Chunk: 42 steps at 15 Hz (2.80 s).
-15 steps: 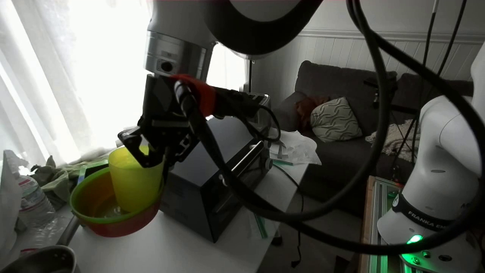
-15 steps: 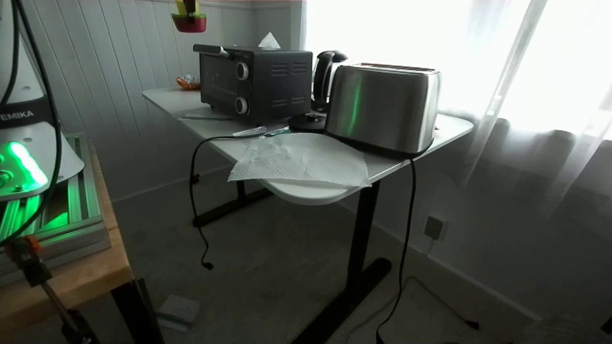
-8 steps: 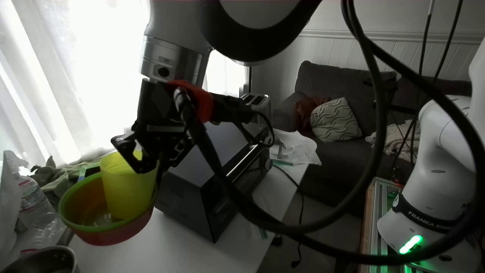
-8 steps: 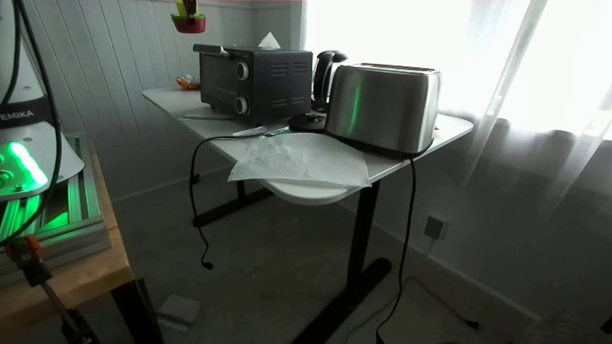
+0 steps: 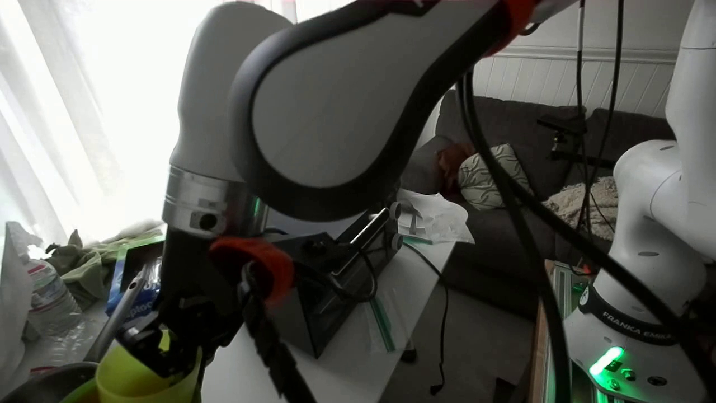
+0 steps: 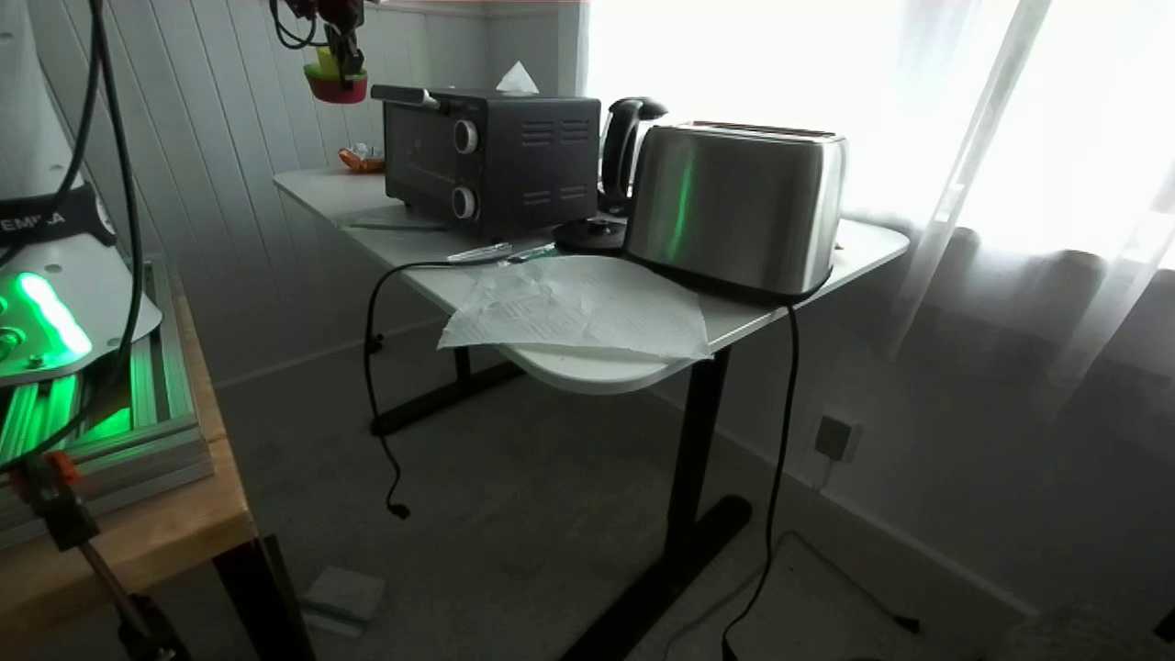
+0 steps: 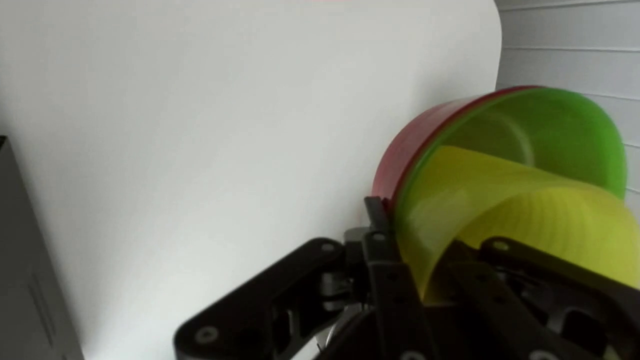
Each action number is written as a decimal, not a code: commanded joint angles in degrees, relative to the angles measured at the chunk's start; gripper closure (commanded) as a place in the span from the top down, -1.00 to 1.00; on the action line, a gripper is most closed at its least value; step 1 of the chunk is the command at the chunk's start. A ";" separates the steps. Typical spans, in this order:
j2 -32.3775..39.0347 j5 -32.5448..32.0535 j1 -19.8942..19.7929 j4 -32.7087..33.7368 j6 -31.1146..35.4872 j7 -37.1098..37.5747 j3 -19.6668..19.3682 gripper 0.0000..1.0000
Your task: Pick up the green bowl and put it in the pink bowl, pick up the yellow cup and put it in the green bowl, pick up the stacked bowls and cup and put them on the table
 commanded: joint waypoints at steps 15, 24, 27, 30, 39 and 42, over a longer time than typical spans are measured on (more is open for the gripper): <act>15.01 -11.39 11.85 7.25 2.83 17.16 -9.70 -0.93; 16.80 -10.13 11.25 7.20 0.62 15.32 -9.36 -0.93; 17.12 -9.97 11.16 7.19 0.26 15.28 -9.38 -0.59; 16.92 -9.86 11.15 6.99 0.86 15.57 -9.54 -0.06; 3.57 -7.30 5.52 1.14 0.03 5.53 -5.49 1.00; -1.25 -3.79 2.27 -0.34 -3.61 -4.08 -2.01 1.00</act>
